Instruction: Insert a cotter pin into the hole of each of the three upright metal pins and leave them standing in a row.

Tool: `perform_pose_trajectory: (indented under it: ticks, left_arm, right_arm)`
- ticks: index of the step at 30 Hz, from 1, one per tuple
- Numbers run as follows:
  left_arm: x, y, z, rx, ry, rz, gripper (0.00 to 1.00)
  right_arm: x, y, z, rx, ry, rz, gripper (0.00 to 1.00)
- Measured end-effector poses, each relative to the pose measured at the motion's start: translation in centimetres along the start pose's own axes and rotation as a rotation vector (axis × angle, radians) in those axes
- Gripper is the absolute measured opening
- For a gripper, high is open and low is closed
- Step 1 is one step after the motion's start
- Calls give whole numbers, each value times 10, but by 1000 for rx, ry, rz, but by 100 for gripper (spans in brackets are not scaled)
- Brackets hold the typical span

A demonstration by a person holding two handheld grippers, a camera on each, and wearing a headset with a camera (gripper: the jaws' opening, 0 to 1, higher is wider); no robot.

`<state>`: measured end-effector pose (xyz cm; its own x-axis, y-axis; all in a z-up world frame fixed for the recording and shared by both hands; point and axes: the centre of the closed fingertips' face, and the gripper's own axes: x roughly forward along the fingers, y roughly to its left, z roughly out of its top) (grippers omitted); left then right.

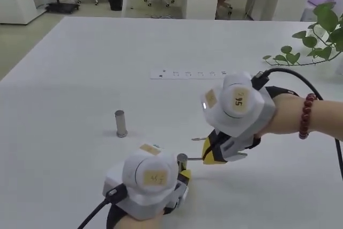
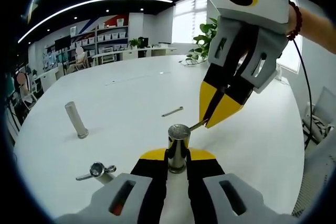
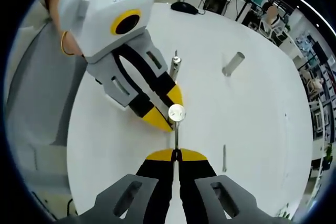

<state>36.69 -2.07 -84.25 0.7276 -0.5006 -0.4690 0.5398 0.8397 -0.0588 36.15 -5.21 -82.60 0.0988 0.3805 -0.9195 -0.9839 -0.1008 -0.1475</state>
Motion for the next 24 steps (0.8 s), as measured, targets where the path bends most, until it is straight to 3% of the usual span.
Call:
perform_pose_trajectory:
  ticks: [5,8,24]
  left_arm:
    - [0,0,0,-1,-1,3,12]
    - [0,0,0,2,0,2,12]
    - [0,0,0,7,0,5,11]
  right_arm:
    - [0,0,1,13,-7,2,3]
    - [-2,0,8,44,-42,13,3]
    - [3,1,22,56,-67,13,4]
